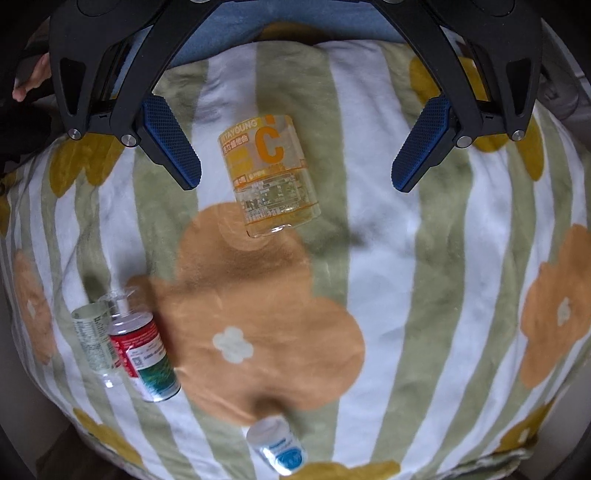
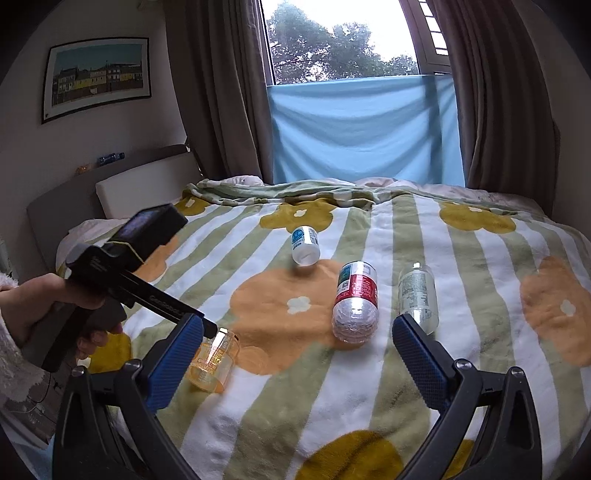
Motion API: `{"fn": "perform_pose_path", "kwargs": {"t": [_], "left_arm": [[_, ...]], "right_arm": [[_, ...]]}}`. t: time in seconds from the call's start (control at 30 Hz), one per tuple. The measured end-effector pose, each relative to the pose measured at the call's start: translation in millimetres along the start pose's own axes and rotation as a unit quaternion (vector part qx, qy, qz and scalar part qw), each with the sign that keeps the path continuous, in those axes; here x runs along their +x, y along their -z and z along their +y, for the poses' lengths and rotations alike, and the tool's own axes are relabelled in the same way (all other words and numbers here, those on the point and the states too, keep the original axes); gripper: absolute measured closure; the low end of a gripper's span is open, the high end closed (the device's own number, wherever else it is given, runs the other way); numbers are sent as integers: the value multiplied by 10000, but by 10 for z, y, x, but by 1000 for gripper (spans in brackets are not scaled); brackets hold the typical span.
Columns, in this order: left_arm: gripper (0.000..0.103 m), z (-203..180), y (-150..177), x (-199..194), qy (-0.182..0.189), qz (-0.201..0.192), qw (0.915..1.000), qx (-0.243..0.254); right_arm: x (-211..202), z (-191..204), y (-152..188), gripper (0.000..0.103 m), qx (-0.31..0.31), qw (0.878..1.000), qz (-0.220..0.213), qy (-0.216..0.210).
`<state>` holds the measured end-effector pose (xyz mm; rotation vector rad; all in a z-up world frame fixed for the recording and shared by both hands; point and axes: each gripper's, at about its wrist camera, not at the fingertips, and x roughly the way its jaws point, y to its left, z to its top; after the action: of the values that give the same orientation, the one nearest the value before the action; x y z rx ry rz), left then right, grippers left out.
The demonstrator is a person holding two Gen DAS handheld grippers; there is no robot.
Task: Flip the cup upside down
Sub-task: 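Move the left gripper to the orange-labelled jar and close on it, then lift the jar with the left gripper and rotate it bottom-up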
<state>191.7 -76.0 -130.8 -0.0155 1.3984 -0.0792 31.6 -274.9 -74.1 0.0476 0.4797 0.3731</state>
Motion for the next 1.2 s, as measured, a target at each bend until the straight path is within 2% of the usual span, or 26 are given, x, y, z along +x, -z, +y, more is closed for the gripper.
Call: {"fn": "perform_pose_path", "kwargs": {"t": [0.13,0.23,0.4,0.47,0.53,0.63,0.8,0.93,0.97,1.03,1.1,1.13,1.2], "left_arm": [[9,26,-62,343,170,647,9967,-452],[13,14,-78,511,140,884,9941,-617],[16,-17,-109,653,48,1006,9922,-738],[26,-26,-116,693,55,1055,9913,-779],[30,-36,-105,734,86,1097,9906,-815],[45,-23,-78,793,161,1169,9893,-860],[45,88,15,775,331,989,9900,-945],[45,71,58,557,587,447,9943,-774],[45,49,80,483,675,218,9951,-693],[45,17,147,311,942,-492,9929,-530],[45,20,208,105,1092,-1347,9840,-400],[45,0,272,32,1084,-1805,9770,-350],[45,-56,324,-159,909,-2780,9561,-185]], "right_arm": [[-4,-113,62,0,138,9998,-23,-124],[-6,-166,95,0,189,9997,-21,-179],[73,-210,142,0,204,9994,117,-250],[131,-207,166,0,190,9992,201,-287],[186,-200,205,0,161,9989,297,-324],[242,-177,261,0,159,9983,407,-380],[300,-149,306,0,189,9974,516,-458],[313,-129,303,0,148,9974,537,-457],[316,-123,301,0,142,9975,534,-448],[320,-122,305,0,146,9975,540,-430],[329,-122,323,0,150,9976,558,-391],[334,-122,337,0,157,9974,590,-376],[338,-121,384,0,159,9974,620,-322]]}}
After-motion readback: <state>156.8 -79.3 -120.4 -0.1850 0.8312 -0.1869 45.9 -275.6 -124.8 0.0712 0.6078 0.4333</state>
